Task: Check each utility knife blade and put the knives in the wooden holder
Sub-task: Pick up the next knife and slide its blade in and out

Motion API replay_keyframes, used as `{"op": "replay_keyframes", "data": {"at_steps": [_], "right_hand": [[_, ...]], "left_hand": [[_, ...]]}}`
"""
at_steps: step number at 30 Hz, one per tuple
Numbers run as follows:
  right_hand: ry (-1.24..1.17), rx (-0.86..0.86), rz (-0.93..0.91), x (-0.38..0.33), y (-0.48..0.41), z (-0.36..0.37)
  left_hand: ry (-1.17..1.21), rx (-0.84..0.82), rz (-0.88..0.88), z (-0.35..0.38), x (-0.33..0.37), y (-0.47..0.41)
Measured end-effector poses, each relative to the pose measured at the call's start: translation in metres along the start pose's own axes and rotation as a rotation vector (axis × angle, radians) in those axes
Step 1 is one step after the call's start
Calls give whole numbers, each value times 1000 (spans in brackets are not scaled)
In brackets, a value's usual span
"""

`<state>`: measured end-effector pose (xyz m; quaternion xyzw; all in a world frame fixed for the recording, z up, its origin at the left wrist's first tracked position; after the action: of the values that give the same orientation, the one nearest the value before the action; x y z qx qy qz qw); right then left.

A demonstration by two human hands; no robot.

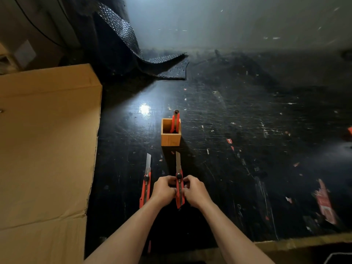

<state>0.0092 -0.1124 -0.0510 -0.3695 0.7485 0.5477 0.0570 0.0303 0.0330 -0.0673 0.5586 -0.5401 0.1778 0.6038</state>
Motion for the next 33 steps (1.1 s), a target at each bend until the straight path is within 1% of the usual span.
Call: {"op": "replay_keyframes", "data": {"at_steps": [4,8,11,13,15,18,20,22,27,33], "right_hand": [[-141,11,-34,1,9,-5],[-214,93,-139,-17,20,-15],[-291,131,-267,-40,35,-29],[-327,152,-352,-60,47,-42],[-339,165,-425,-81,60,-54],[-351,158,-514,-112,79,-70],[-346,146,-565,-131,92,-79],[-310,177,-623,-150,103,-87],[-197,378,-804,-200,133,-105],[-53,521,-883,-231,155,-119]], "left_hand": [[113,59,20,-2,6,8],[116,145,166,-15,36,18],[136,201,266,-30,67,26],[232,193,284,-41,88,29],[315,143,292,-54,109,33],[349,111,349,-75,141,39],[380,125,397,-88,161,44],[400,144,444,-98,180,51],[427,189,536,-115,215,63],[415,241,585,-125,240,78]]}}
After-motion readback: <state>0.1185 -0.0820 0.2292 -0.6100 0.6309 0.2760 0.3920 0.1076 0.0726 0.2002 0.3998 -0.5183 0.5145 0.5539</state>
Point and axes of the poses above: each hand's wrist, its own y-axis away from the middle knuckle, its own z-axis out of the palm, x = y × z, the point moved 4 cm from there along -y, towards the middle knuckle, and after that the axes turned 12 degrees about z, right-handed, at the moved point
